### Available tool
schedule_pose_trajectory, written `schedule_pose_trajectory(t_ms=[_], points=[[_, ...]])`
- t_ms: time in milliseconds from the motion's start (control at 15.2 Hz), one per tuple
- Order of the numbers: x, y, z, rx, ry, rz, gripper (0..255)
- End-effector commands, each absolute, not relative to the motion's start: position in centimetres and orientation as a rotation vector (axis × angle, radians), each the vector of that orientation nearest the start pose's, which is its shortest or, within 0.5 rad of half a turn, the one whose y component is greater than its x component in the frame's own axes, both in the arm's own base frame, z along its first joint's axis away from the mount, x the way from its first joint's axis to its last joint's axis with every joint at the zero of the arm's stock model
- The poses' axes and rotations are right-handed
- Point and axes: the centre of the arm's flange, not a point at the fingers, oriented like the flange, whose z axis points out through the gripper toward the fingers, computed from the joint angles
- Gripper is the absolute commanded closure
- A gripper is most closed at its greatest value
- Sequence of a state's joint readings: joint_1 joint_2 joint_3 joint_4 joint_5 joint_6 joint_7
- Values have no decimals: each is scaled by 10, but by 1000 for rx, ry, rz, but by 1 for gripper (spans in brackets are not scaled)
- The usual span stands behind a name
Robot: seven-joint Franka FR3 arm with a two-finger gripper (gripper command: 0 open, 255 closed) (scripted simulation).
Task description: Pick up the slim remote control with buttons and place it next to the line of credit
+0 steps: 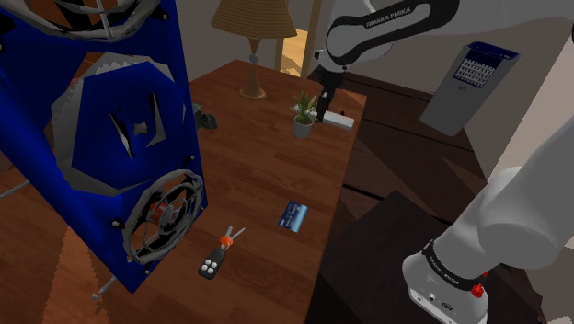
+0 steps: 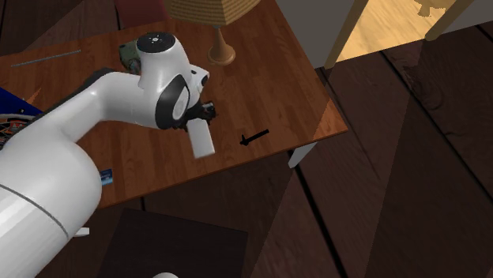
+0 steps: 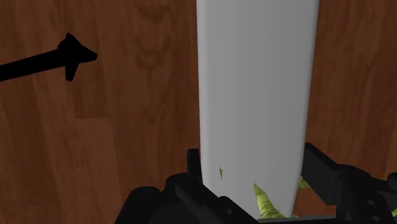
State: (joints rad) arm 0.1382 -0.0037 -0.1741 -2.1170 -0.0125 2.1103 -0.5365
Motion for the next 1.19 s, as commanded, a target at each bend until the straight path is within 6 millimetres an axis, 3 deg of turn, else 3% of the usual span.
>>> schedule_pose_trajectory(t_ms=[0, 792, 1122], points=[[518, -1, 414, -3051, -789, 9, 255], [396, 106, 415, -3051, -789, 9, 255], [396, 106, 389, -3051, -789, 9, 255]])
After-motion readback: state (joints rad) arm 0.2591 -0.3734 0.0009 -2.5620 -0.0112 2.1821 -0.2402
